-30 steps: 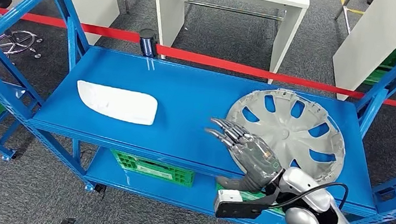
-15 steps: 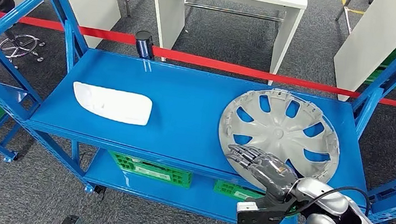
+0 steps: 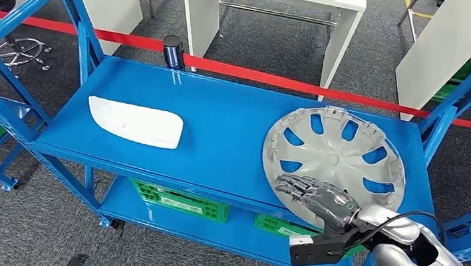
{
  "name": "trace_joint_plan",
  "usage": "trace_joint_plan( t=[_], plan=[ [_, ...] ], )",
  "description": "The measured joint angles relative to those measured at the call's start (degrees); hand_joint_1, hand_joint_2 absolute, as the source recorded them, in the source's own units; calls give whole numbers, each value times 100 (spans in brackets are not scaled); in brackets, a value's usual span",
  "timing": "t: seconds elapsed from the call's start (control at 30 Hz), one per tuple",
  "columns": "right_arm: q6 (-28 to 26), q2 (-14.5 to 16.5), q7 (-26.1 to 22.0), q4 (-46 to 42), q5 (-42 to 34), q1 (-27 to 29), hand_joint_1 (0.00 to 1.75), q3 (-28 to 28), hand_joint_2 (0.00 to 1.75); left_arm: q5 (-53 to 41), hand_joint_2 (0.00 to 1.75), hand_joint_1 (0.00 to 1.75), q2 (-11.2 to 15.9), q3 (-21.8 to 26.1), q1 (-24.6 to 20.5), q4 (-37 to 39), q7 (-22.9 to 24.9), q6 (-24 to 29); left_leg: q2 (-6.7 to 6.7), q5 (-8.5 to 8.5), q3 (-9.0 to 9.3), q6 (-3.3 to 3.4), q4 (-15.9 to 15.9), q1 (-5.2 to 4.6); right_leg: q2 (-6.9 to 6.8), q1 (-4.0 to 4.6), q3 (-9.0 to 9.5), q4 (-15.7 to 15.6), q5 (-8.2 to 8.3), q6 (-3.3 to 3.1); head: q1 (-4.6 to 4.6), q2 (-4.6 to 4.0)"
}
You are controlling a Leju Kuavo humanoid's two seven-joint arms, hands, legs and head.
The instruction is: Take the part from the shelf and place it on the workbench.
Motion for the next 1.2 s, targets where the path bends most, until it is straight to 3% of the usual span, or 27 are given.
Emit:
trace_joint_plan(
  t=[0.07, 0.13, 0.2, 0.23, 0.3, 0.37, 0.43, 0.5, 0.57, 0.63, 0.67, 0.7, 0.73, 0.83, 0.9, 1.03, 1.07, 1.13, 1.17, 1.2],
  plan=[
    [118, -79, 110, 85, -3, -120, 0, 75, 175, 2, 0, 0, -2, -10, -24, 0, -1, -1, 7, 64, 55, 25, -105, 27, -6, 0, -223, 462, -225, -13, 6, 0],
    [233, -142, 209, 189, 6, -195, 0, 175, 175, 3, 0, 0, -7, -24, -40, 0, -1, -2, 4, 73, 49, 39, -111, 28, -6, -8, -597, 1239, -517, -12, 6, 1],
    [304, -183, 271, 291, 13, -238, 0, 276, 175, 4, 0, 0, -14, -37, -44, 0, 0, -2, -2, 68, 46, 32, -102, 34, -8, -41, -755, 1530, -555, 75, 6, 1],
    [332, -200, 300, 335, 14, -275, 0, 324, 175, 4, 0, 0, -17, -43, -47, 0, 1, -2, -4, 60, 46, 19, -87, 43, -12, -66, -653, 1303, -432, 147, 6, 1],
    [377, -232, 349, 410, 13, -375, 0, 406, 175, 6, 0, 0, -15, -52, -58, 0, 1, 1, -10, 14, 32, -44, -15, 51, -31, -110, -247, 487, -115, 266, 9, 1],
    [425, -265, 396, 468, 6, -459, 0, 485, 175, 13, 0, 0, -4, -60, -70, 0, 1, 11, -15, -41, -1, -117, 74, 41, -21, -116, 0, 2, 35, 218, 7, 1],
    [472, -301, 438, 510, -13, -515, 0, 567, 175, 21, 0, 0, 4, -68, -76, 0, 3, 23, -18, -57, -21, -153, 106, 42, 2, -100, 15, -33, 40, 93, 5, 1],
    [496, -339, 471, 540, -43, -585, 0, 637, 175, 24, 0, 0, 15, -73, -77, 0, 8, 27, -22, -117, -64, -190, 180, 62, 3, -110, 25, -36, 46, 25, 5, 1],
    [526, -375, 488, 558, -80, -663, 0, 687, 175, 26, 0, 0, 25, -74, -86, 0, 10, 28, -23, -374, -274, -251, 628, 89, 4, -128, 38, -40, 50, -11, -3, 0],
    [572, -407, 499, 575, -116, -715, 0, 740, 175, 29, 0, 0, 26, -76, -91, 0, 17, 29, -23, -711, -658, -296, 1426, 108, 4, -118, 40, -40, 44, -23, -7, 1],
    [593, -421, 511, 584, -134, -727, 0, 773, 175, 31, 0, 0, 26, -78, -91, 0, 22, 29, -23, -786, -816, -300, 1720, 112, 4, -109, 41, -39, 41, -27, -7, 1],
    [609, -436, 529, 592, -149, -736, 0, 803, 175, 32, 0, 0, 25, -80, -90, 0, 27, 29, -23, -761, -886, -291, 1820, 113, 5, -98, 45, -39, 38, -31, -7, 0],
    [623, -450, 550, 597, -162, -747, 0, 830, 175, 32, 0, 0, 26, -81, -91, 0, 29, 29, -25, -627, -837, -266, 1674, 109, 9, -88, 49, -39, 36, -33, -6, 0],
    [657, -489, 600, 600, -178, -809, 0, 874, 175, 32, 0, 0, 40, -84, -103, -1, 31, 30, -34, -95, -316, -136, 535, 62, 33, -58, 52, -43, 34, -31, -2, 0],
    [669, -520, 627, 603, -179, -848, 0, 905, 175, 32, 0, 0, 56, -90, -124, -2, 33, 31, -33, -25, -130, -87, 165, 17, 39, -52, 30, -51, 41, -16, -2, 0],
    [695, -610, 710, 610, -161, -878, 0, 973, 175, 33, 0, 0, 70, -107, -150, -4, 36, 33, -25, 64, -24, -16, -41, 26, 18, -51, -41, 55, -33, 42, 4, 0],
    [704, -635, 726, 612, -156, -889, 0, 981, 175, 33, 0, 0, 69, -111, -159, -5, 36, 33, -23, 95, 4, 5, -97, 36, 12, -49, -148, 283, -148, 30, 9, -1],
    [732, -669, 749, 624, -150, -898, 2, 1018, 175, 33, 0, 0, 68, -121, -172, -7, 36, 32, -23, 108, 7, 28, -113, 22, 8, -52, -502, 1022, -446, -1, 11, -1],
    [745, -676, 758, 632, -147, -888, 3, 1043, 175, 32, 0, 0, 67, -126, -174, -7, 36, 31, -24, 106, 3, 28, -110, 21, 7, -57, -663, 1348, -544, 7, 10, -1],
    [756, -679, 763, 642, -145, -877, 18, 1064, 175, 32, 0, 0, 64, -129, -174, -7, 36, 28, -24, 104, 1, 26, -105, 21, 5, -67, -738, 1489, -559, 42, 10, -1]
  ],
)
